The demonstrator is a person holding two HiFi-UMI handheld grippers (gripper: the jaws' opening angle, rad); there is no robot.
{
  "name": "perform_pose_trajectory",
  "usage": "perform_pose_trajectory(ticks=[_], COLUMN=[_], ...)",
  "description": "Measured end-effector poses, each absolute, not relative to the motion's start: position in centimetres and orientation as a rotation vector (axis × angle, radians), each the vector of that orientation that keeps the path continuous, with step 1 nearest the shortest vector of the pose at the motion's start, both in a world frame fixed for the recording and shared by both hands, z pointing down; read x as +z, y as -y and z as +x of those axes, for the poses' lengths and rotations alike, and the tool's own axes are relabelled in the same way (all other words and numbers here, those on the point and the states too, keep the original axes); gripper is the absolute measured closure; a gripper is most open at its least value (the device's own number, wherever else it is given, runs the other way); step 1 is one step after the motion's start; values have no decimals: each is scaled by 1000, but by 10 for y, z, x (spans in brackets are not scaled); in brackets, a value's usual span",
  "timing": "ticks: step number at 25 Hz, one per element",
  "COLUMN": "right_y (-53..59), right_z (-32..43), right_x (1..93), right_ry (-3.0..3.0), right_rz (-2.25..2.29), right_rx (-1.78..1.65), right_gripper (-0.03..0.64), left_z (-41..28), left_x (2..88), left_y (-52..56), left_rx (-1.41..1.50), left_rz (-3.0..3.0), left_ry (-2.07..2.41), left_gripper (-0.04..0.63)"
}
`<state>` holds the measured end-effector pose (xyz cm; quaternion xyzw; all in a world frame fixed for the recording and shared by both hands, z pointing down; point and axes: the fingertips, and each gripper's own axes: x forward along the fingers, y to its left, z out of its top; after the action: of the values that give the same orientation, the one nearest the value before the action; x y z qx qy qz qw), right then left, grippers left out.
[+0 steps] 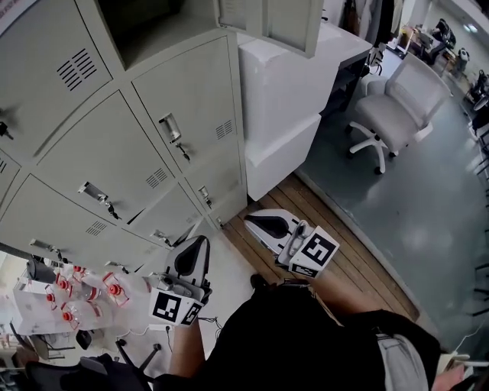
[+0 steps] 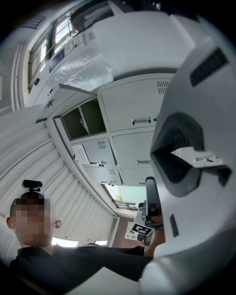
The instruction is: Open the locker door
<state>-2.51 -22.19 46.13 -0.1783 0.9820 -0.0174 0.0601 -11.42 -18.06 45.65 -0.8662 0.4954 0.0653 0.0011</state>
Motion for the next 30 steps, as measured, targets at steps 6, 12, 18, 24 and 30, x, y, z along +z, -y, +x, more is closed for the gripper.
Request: perform_pose_trajectory(ticks=[6,12,18,24,30], right_y=[162,93,38,13,10], right_z=[-39,-41,-52,-66,-75], right_x=[466,492,511,508,501], right_ry=[-3001,-3032,-3036,-3055,-3063], right_rz=[-574,-615,-567,-517,-518], right_rx=[-25,-92,-103,-47,-7], right_gripper=[604,604,604,604,604], left_z=[-135,-152,-159,-154,-155], left_x=[464,483,504,509,517], left_y=[116,42,-7,-31,-30], left_rx=[240,247,254,272,280], left_rz=[-2730,-2751,-2807,-2864,-2868], left_ry=[-1612,-1659,-1658,-1606,-1597], left_gripper=[581,581,580,580,581])
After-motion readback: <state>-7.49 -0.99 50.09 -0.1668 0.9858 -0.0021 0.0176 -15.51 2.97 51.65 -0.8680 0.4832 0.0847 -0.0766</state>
